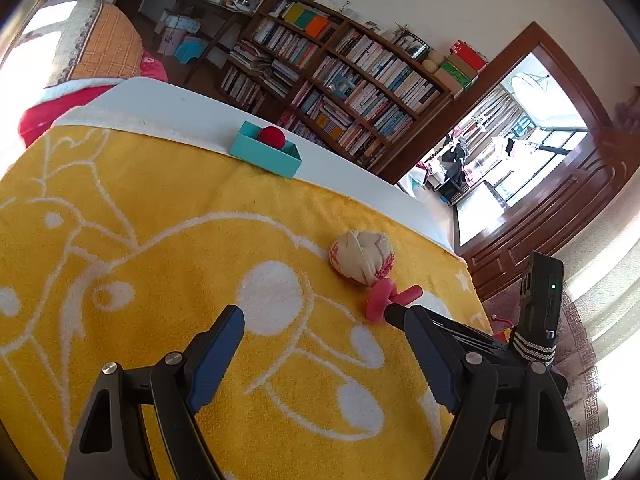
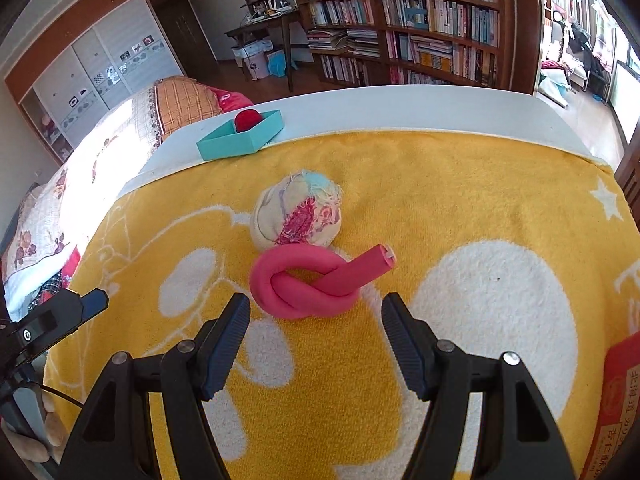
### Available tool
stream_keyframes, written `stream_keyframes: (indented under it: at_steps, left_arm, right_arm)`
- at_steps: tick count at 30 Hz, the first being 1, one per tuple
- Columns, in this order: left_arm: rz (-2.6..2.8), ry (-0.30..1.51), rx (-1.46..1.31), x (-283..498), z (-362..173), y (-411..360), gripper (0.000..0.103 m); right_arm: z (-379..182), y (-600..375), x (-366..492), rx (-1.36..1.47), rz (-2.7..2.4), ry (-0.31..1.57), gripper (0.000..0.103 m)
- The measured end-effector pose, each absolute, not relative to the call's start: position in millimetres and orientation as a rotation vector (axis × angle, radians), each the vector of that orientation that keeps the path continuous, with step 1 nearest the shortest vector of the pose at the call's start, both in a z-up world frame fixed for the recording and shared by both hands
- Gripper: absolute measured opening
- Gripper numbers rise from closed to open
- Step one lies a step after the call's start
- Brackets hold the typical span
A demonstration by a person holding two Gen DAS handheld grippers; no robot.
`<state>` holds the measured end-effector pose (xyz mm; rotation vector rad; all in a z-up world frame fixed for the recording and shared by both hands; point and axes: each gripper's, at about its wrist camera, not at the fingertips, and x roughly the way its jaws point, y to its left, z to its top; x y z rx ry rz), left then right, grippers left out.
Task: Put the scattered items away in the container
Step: 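Move both grippers back over the second pink foam knot and knitted ball, then grasp the pink foam knot with the right gripper while the left grasps the knitted ball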
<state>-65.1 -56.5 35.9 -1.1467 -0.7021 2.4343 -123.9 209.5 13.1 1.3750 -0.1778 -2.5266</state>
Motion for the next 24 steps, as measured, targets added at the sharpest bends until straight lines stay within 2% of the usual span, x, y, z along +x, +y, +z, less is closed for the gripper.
stream_keyframes:
  at_steps: [8,14,24]
  left_arm:
    - [2.434,-0.709,-1.185,-69,25,-58,0.084]
    - [2.437,-0.709,-1.200,-72,22,-57,0.084]
    - [2.431,-0.577,-1.200,-74,41,-31,0.084]
  right_arm:
    - [-1,200,-135,1.389,-2.520,-0.149,0.072]
    - [-1,201,-129,1.359,-2.533,-0.121,0.067]
    - [25,231,-98,1.281,-2.577,-0.224,0.067]
